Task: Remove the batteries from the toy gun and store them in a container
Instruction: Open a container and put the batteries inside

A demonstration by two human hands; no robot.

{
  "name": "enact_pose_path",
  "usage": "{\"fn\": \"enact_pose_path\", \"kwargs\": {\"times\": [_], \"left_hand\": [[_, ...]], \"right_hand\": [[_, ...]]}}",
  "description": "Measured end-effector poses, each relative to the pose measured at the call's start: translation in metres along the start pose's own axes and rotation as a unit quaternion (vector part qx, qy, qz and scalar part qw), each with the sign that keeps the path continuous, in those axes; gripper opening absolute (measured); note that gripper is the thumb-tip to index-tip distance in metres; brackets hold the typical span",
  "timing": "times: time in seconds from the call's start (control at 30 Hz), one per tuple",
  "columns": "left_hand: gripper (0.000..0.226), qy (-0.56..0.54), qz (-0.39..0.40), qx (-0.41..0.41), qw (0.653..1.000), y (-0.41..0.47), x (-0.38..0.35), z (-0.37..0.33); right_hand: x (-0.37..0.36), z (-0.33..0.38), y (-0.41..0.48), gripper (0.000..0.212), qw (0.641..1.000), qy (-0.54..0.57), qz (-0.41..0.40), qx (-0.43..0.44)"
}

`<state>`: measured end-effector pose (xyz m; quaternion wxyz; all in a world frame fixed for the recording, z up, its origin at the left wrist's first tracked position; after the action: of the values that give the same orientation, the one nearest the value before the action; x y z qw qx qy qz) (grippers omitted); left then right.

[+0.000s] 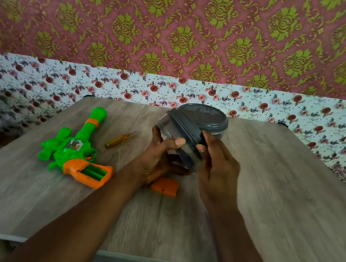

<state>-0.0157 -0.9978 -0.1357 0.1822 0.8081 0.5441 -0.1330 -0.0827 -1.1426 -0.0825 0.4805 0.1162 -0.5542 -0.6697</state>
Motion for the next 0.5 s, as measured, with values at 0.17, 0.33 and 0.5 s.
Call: {"fn": "enact_pose_path", "kwargs": {"times": [0.17,0.33,0.5], "left_hand": [[0.121,0.029,-0.016,0.007,0.999,0.000,-0.001,0.002],[0.119,0.046,-0.013,-0.012,0.999,0.000,0.001,0.005],[0.119,0.052,-0.008,-0.011,0.999,0.000,-0.007,0.002]], "right_hand": [[-0.008,0.012,-0.001,0.049,0.994,-0.108,-0.006,0.020],[-0.011,0.016,-0.002,0.048,0.987,-0.160,-0.009,0.026],[-0.008,0.013,0.000,0.047,0.988,-0.149,-0.017,0.015]]}}
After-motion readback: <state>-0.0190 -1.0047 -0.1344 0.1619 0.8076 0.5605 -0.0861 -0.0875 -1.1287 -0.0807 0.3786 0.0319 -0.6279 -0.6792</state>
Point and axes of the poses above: each hand's wrist, its own y-axis towards the middle knuckle, its own x-axis out of the back of the hand, z = x × y, the point moved 6 cm from there along y, towards the middle knuckle, and after that the axes turned 3 degrees about z, right-handed, at the moved point
